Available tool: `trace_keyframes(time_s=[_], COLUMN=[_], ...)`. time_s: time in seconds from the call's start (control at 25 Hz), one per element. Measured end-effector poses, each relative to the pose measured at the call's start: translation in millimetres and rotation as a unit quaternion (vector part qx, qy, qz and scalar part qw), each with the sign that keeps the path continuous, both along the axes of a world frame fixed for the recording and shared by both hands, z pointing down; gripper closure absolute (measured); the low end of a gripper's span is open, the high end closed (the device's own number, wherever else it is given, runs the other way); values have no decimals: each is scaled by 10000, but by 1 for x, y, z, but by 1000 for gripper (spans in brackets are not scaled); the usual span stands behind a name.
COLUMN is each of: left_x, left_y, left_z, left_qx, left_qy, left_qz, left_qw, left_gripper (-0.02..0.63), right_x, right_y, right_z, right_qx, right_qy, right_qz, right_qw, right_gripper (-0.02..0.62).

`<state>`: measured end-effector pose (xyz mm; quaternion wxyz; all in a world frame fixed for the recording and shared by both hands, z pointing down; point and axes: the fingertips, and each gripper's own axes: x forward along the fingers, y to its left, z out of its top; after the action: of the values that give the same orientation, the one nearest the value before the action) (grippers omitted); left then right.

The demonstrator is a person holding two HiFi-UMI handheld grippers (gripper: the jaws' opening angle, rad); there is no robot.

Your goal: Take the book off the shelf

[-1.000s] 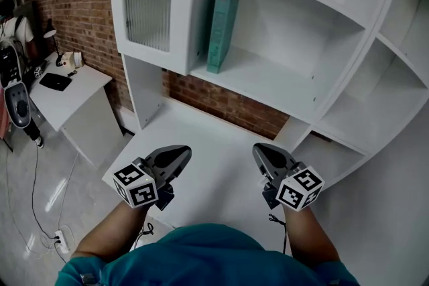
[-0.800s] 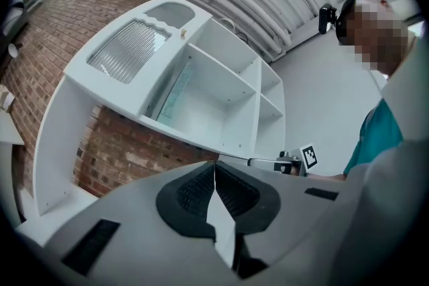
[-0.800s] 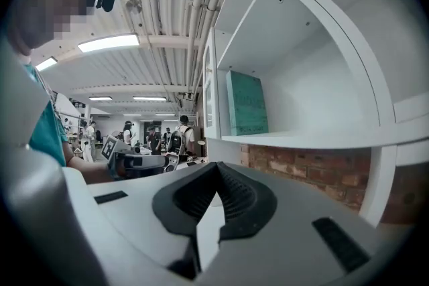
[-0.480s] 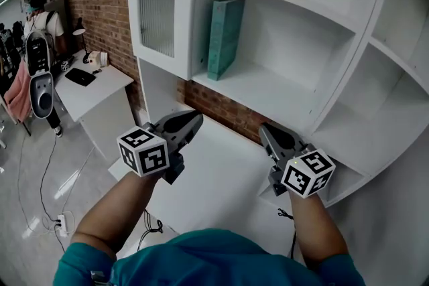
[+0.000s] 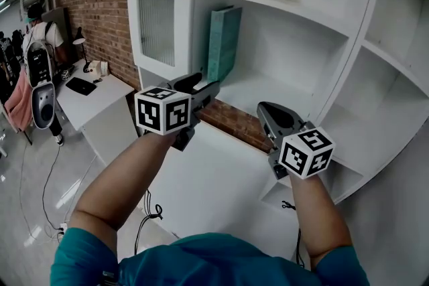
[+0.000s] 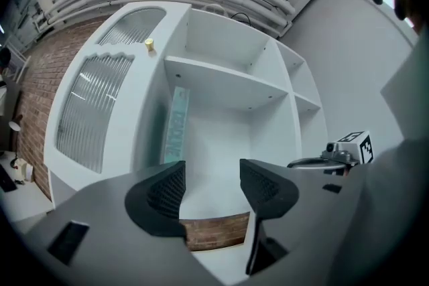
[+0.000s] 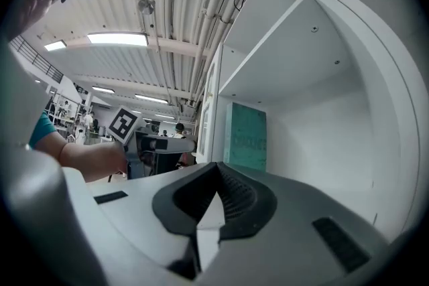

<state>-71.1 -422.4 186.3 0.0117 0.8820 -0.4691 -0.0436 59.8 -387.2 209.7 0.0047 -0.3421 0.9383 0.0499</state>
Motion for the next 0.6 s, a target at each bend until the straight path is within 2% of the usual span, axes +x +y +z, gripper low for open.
trace_keyframes(time_s=[0.08, 0.2, 0.4, 0.6], left_x=[-1, -6, 1, -2], left_y=[-13, -33, -64, -101], left_z=[-5, -14, -22, -22], left_qx=[-72, -101, -190, -304], left_qy=[-70, -143, -245, -411], left_qz=[-100, -307, -485, -961], left_qw=[9999, 9994, 9983, 9941], left_gripper=[330, 313, 304, 288], right_x=[-3, -8, -10, -11], right_y=[-3, -9, -18, -22], right_z=[-7, -16, -25, -25], right_qx=[43, 140, 206, 207], right_qy=[23, 91, 105, 101], right_qz=[35, 87, 179, 189], right_qw=[10000, 9998, 9996, 9996], right_gripper=[574, 572, 574, 574])
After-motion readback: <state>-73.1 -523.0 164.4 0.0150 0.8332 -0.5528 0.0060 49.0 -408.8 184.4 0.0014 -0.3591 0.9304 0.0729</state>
